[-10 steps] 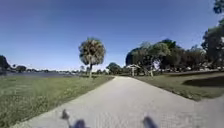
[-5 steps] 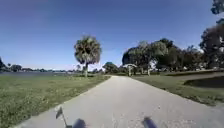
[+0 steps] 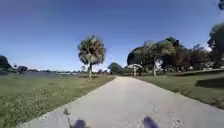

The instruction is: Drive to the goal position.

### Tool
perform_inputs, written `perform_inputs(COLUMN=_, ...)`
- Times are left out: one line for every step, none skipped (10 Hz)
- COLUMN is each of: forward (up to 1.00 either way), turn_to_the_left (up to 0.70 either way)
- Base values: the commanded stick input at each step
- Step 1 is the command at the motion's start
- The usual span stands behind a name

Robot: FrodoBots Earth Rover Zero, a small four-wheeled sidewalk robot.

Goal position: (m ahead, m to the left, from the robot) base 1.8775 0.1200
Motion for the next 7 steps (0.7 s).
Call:
perform_inputs(forward=0.85, turn_to_the_left=0.00)
perform_inputs(forward=0.85, turn_to_the_left=0.00)
perform_inputs(forward=0.85, turn_to_the_left=0.00)
perform_inputs(forward=0.85, turn_to_the_left=0.00)
perform_inputs(forward=0.85, turn_to_the_left=0.00)
perform_inputs(forward=0.85, turn_to_the_left=0.00)
perform_inputs(forward=0.85, turn_to_the_left=0.00)
